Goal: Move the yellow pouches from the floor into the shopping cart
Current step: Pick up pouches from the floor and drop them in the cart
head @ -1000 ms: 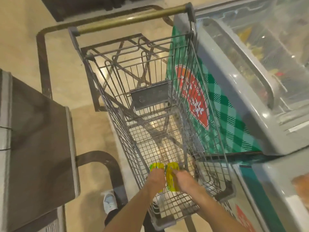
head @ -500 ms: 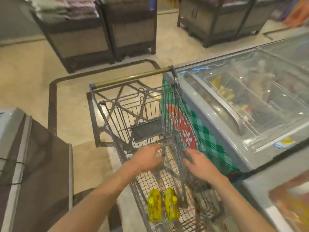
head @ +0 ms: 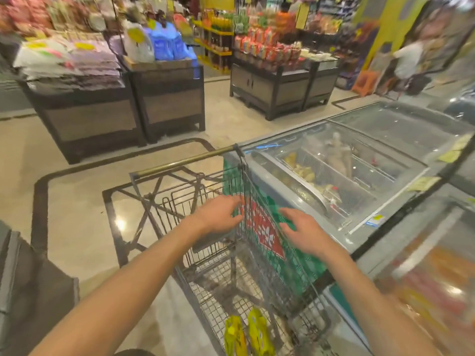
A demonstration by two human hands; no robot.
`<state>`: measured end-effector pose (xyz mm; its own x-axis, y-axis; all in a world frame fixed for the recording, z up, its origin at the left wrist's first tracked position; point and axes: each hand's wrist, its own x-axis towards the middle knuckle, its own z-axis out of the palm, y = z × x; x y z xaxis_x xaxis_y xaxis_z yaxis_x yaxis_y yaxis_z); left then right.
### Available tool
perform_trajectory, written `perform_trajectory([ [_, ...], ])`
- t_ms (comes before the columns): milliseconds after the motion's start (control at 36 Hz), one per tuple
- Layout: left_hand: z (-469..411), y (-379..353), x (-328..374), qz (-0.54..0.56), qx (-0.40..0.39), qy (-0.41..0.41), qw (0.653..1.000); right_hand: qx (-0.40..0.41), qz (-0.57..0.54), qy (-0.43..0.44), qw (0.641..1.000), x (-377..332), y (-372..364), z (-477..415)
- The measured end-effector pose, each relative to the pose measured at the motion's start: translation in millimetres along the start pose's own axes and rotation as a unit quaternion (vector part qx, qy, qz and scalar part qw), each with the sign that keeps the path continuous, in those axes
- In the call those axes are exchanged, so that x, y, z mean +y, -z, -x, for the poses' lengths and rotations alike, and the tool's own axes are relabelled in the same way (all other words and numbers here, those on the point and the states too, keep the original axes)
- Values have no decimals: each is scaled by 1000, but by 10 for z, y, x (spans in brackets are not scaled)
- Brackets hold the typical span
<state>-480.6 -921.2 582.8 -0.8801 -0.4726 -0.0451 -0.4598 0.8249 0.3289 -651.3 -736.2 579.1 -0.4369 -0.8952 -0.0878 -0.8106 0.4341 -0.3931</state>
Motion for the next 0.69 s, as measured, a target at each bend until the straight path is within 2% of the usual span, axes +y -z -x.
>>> perform_trajectory([
  [194,-9,23,99,-4,-39,-106,994,30,-11,-103,994,-61,26,514],
  [389,49,-16,361,-8,-77,-204,976,77,-43,-217,972,-199,24,1287],
  [694,603,-468,1089,0,-153,-355,922,138,-59,-366,918,-511,-408,2815],
])
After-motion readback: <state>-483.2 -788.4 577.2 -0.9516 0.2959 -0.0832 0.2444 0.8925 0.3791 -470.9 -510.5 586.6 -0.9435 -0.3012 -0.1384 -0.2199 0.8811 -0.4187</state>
